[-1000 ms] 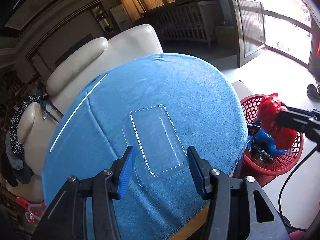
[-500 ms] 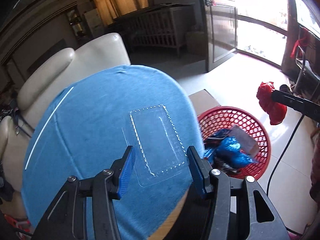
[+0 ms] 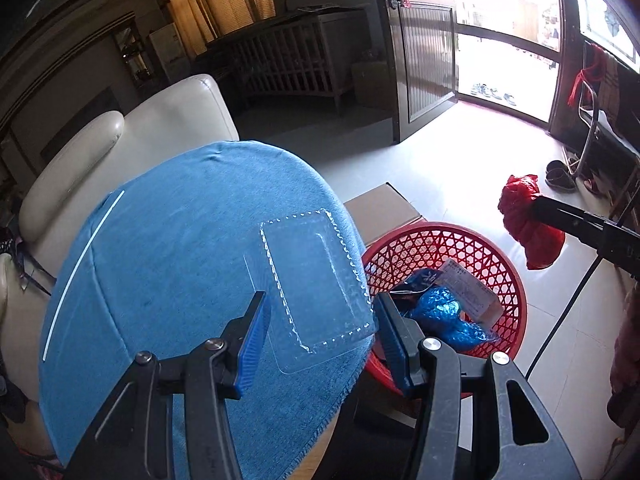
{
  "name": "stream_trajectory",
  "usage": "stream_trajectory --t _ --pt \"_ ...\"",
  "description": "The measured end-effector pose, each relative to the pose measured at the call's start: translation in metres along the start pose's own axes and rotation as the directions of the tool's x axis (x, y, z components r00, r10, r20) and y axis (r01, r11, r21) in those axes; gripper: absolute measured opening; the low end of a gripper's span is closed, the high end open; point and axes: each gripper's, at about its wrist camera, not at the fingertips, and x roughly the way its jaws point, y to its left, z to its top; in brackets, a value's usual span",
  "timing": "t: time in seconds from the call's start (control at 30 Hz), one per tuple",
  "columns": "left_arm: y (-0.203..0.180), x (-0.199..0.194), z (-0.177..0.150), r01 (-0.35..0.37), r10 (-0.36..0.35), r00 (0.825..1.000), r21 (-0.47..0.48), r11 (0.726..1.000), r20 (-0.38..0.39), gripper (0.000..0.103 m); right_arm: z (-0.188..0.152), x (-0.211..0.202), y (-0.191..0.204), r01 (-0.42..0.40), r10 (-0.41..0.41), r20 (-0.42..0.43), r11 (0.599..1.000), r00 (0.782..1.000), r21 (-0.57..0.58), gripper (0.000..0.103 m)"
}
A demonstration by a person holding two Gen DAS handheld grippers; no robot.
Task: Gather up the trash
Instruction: 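Open the right tool to drop the red wrapper into the basket, then lower the clear plastic tray into the red basket and open the left tool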
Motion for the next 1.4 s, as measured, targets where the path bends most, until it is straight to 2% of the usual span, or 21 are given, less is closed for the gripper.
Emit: stream_trajectory --t 0.57,1.4 --pt "-0.013 0.004 0.001 -0.028 0.028 1.000 0.036 0.999 -0.001 0.055 -0.004 0.008 0.004 -0.021 0.021 -0.021 1.000 1.000 -0.001 0.039" --pt "-0.030 0.010 0.008 -0.012 0.012 1.000 0.087 0.996 -0.003 0.056 -0.005 0.007 -0.002 -0.014 0.014 -0.016 1.000 1.000 0.023 0.039"
